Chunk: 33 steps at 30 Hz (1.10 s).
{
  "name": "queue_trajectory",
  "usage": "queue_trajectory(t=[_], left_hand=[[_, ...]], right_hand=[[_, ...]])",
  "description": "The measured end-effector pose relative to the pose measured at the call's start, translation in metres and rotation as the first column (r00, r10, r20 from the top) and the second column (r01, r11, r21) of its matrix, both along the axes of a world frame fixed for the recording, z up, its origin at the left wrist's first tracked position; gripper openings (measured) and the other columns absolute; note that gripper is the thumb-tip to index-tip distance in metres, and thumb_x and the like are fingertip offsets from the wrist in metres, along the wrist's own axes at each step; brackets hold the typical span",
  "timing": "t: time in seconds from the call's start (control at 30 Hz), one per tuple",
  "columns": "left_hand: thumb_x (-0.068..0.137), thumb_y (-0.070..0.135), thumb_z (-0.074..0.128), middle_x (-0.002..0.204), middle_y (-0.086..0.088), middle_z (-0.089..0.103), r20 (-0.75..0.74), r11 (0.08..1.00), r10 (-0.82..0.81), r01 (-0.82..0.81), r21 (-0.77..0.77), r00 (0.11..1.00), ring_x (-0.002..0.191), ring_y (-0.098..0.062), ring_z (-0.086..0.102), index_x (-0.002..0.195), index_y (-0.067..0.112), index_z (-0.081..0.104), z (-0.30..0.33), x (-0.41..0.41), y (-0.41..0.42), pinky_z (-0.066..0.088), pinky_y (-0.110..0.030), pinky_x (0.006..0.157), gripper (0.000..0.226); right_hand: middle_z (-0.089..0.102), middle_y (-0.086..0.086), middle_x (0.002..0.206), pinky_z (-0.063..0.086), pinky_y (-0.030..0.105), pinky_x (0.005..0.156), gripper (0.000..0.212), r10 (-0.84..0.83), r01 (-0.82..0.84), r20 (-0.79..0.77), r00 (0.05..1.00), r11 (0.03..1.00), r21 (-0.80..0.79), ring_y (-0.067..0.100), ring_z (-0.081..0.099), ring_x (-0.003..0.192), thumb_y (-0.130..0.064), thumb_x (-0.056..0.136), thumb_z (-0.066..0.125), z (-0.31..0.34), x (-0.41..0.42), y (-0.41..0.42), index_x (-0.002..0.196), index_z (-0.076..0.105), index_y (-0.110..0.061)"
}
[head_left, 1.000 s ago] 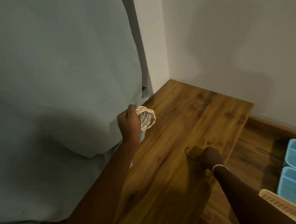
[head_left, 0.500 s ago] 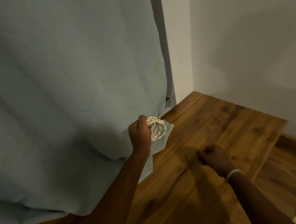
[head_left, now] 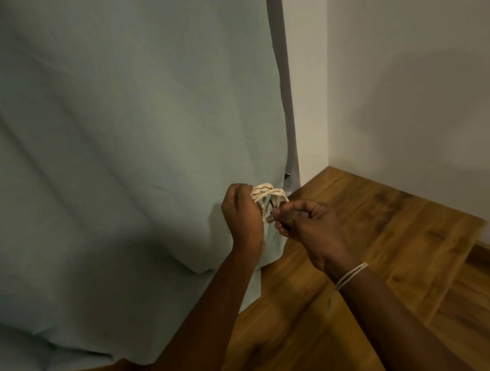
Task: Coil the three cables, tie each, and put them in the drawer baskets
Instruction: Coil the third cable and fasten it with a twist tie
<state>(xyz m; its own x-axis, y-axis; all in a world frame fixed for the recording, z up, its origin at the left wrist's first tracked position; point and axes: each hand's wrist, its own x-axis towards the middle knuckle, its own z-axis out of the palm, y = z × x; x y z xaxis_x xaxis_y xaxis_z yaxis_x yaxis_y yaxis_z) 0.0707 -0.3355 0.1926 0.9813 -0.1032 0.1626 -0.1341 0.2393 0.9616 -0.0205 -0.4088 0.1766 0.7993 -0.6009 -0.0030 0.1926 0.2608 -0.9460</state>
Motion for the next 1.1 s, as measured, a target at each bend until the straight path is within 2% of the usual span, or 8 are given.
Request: queue_trajectory(t=[0.07, 0.17, 0.3, 0.4, 0.5, 0.67, 0.83, 1.1], left_hand=[[0.094, 0.009, 0.048, 0.076, -0.003, 0.06, -0.016, 1.0, -0.018, 0.018, -0.016, 1.0, 0.063, -0.009, 0.063, 0.089, 0.004, 0.059, 0.002, -0.006, -0.001, 0.049, -0.021, 0.051, 0.014], [0.094, 0.009, 0.048, 0.077, -0.004, 0.06, -0.018, 0.999, -0.026, 0.026, -0.025, 0.999, 0.066, -0.011, 0.064, 0.087, 0.007, 0.058, 0.001, -0.008, -0.004, 0.05, -0.022, 0.053, 0.013], [0.096, 0.009, 0.047, 0.08, -0.005, 0.06, 0.079, 0.999, -0.04, 0.041, -0.009, 0.996, 0.067, -0.01, 0.064, 0.087, 0.009, 0.057, 0.021, -0.006, 0.001, 0.05, -0.021, 0.054, 0.013], [0.096, 0.007, 0.047, 0.08, -0.007, 0.059, 0.117, 0.998, -0.058, 0.055, 0.028, 0.991, 0.068, -0.012, 0.06, 0.089, 0.005, 0.057, 0.01, -0.012, 0.001, 0.048, -0.022, 0.053, 0.013], [0.096, 0.004, 0.045, 0.08, -0.007, 0.059, 0.145, 0.997, -0.07, 0.067, 0.025, 0.987, 0.067, -0.01, 0.06, 0.088, 0.005, 0.057, 0.012, -0.013, 0.005, 0.046, -0.02, 0.051, 0.014], [0.096, 0.002, 0.043, 0.08, -0.004, 0.06, 0.163, 0.996, -0.088, 0.09, -0.009, 0.983, 0.066, -0.007, 0.062, 0.084, 0.013, 0.058, 0.02, -0.016, 0.005, 0.046, -0.018, 0.05, 0.022], [0.095, 0.002, 0.047, 0.076, -0.005, 0.059, 0.192, 0.995, -0.097, 0.094, 0.024, 0.977, 0.06, -0.004, 0.061, 0.08, 0.01, 0.057, 0.024, -0.017, 0.008, 0.044, -0.015, 0.047, 0.02], [0.095, 0.003, 0.048, 0.071, -0.002, 0.058, 0.152, 0.995, -0.099, 0.096, 0.024, 0.983, 0.06, -0.006, 0.06, 0.074, 0.013, 0.056, 0.023, -0.015, 0.009, 0.044, -0.016, 0.047, 0.024]], right_hand=[[0.07, 0.026, 0.077, 0.059, 0.032, 0.062, 0.019, -0.083, 0.084, 0.011, 0.996, 0.996, -0.041, 0.029, 0.07, 0.064, -0.002, 0.082, 0.076, 0.0, 0.001, 0.002, 0.084, 0.062, 0.012], [0.06, 0.038, 0.074, 0.059, 0.043, 0.061, 0.033, -0.207, 0.208, 0.021, 0.978, 0.966, -0.156, 0.045, 0.067, 0.066, -0.002, 0.076, 0.08, 0.001, 0.008, 0.003, 0.068, 0.049, -0.005], [0.06, 0.031, 0.069, 0.058, 0.04, 0.056, 0.031, -0.353, 0.362, 0.083, 0.932, 0.915, -0.176, 0.039, 0.068, 0.063, 0.005, 0.078, 0.074, 0.023, 0.023, 0.015, 0.067, 0.047, -0.006], [0.05, 0.02, 0.06, 0.056, 0.031, 0.048, 0.028, -0.416, 0.427, 0.097, 0.904, 0.882, -0.2, 0.017, 0.057, 0.052, 0.009, 0.074, 0.071, 0.02, 0.025, 0.024, 0.066, 0.048, -0.003], [0.047, 0.01, 0.057, 0.053, 0.022, 0.045, 0.029, -0.414, 0.428, 0.109, 0.904, 0.882, -0.199, 0.005, 0.051, 0.045, 0.011, 0.074, 0.072, 0.023, 0.023, 0.029, 0.065, 0.047, -0.003], [0.045, 0.013, 0.063, 0.05, 0.026, 0.049, 0.027, -0.425, 0.433, 0.083, 0.902, 0.887, -0.161, 0.016, 0.049, 0.056, 0.008, 0.077, 0.071, 0.026, 0.024, 0.03, 0.071, 0.048, -0.004], [0.047, 0.011, 0.062, 0.048, 0.018, 0.047, 0.026, -0.38, 0.401, 0.155, 0.912, 0.906, -0.136, 0.003, 0.049, 0.049, 0.011, 0.079, 0.067, 0.028, 0.017, 0.034, 0.072, 0.047, -0.004], [0.055, 0.013, 0.065, 0.054, 0.024, 0.054, 0.02, -0.308, 0.341, 0.19, 0.932, 0.924, -0.174, 0.018, 0.06, 0.06, 0.009, 0.081, 0.068, 0.024, 0.014, 0.032, 0.076, 0.05, 0.003]])
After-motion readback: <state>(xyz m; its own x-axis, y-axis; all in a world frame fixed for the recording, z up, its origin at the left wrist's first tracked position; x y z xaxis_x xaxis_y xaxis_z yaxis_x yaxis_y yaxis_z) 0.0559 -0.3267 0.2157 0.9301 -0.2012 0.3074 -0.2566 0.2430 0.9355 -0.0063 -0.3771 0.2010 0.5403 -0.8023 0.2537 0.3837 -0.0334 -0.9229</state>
